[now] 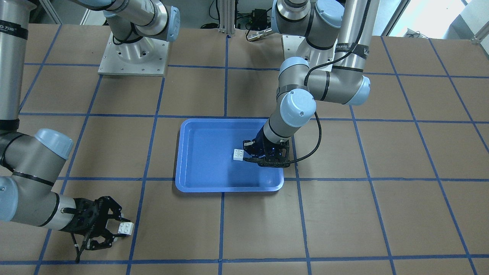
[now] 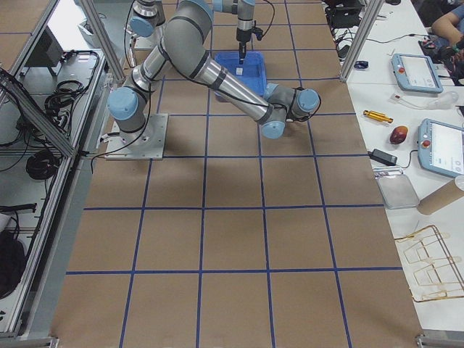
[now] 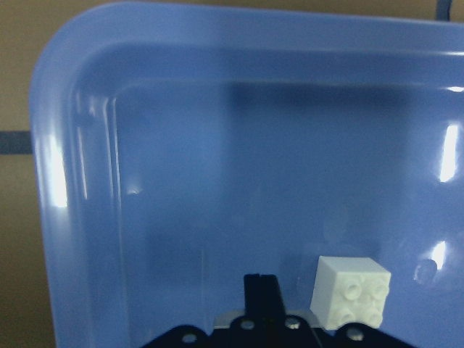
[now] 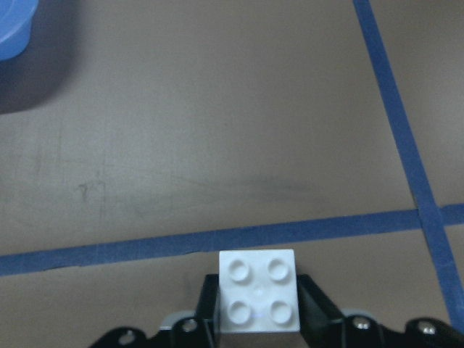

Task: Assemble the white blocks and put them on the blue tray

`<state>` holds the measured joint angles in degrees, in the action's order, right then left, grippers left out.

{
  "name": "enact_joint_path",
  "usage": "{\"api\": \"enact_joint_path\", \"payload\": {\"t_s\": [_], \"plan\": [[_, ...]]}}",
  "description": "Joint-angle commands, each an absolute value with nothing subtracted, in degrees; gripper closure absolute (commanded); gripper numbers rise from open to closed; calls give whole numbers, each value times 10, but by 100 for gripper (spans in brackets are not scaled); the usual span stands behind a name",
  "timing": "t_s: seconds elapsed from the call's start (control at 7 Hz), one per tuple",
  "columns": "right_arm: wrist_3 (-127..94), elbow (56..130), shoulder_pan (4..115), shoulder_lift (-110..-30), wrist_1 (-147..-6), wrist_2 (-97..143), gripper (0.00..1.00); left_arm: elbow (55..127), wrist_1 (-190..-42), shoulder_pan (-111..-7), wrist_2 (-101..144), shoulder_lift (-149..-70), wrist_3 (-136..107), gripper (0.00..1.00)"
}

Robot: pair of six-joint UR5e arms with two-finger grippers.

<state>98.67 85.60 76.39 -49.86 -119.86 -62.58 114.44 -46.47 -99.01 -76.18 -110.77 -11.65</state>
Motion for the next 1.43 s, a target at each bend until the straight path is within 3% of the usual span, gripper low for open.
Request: {"api": "enact_joint_path", "payload": {"t_s": [0.0, 0.43, 1.0, 1.29], "plan": [[952, 856, 766, -521, -1174, -627, 100, 1144, -463, -993, -759, -1111, -130, 99], [954, 882, 795, -609, -1119, -625, 100, 1145, -467, -997, -751, -1113, -150, 99], [926, 1009, 865, -700, -1130, -580, 100, 1147, -466, -1020, -753, -1109, -142, 99], [847, 1070, 907, -703, -1262, -587, 100, 1147, -466, -1020, -753, -1109, -143, 99]]}}
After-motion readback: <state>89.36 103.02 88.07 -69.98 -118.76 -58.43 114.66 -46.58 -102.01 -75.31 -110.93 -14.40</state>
